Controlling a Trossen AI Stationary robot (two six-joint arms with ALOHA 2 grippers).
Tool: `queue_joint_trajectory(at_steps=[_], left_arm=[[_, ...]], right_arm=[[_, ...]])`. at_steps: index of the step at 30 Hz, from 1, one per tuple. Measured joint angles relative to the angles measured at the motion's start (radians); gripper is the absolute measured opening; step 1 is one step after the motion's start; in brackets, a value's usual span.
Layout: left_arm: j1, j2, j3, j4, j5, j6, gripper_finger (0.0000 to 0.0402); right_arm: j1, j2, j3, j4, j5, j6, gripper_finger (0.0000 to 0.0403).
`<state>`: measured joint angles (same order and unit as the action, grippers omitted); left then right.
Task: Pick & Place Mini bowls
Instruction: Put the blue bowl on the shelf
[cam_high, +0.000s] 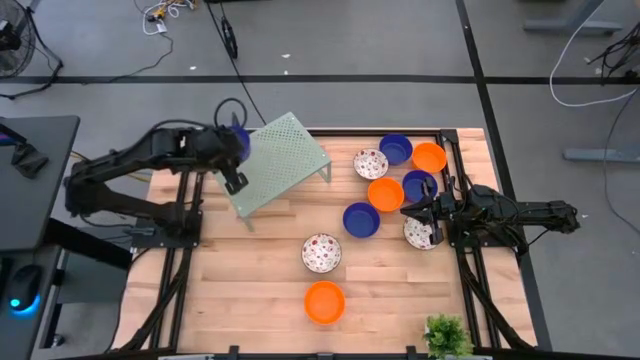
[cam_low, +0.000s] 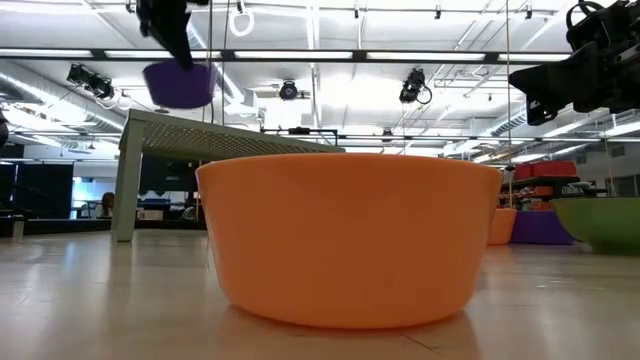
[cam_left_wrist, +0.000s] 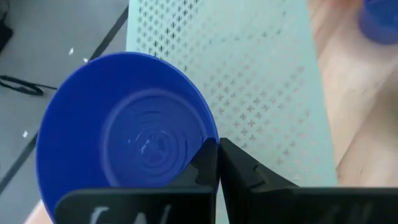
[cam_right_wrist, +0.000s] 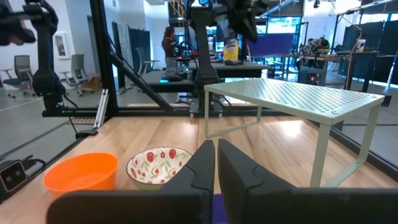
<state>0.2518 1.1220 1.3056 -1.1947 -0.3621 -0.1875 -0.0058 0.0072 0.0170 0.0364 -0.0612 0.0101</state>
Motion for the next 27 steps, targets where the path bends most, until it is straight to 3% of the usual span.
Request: queue_joint_trajectory(at_steps=[10,22,27], left_arm=[[0.082,-0.003,-0.202,0.107,0.078,-0.02,0.0016],[0.099,-0.004,-0.218,0.136,0.21,-0.033,0.0031],[0.099,-0.004,-0.218,0.136,0.212,-0.053,0.0072]], right_arm=[[0.0,0.0,0.0,0.0,0.0,0.0,0.0023],[0.0,0.0,0.0,0.0,0.0,0.0,0.0023],[0.0,0.0,0.0,0.0,0.0,0.0,0.0023]])
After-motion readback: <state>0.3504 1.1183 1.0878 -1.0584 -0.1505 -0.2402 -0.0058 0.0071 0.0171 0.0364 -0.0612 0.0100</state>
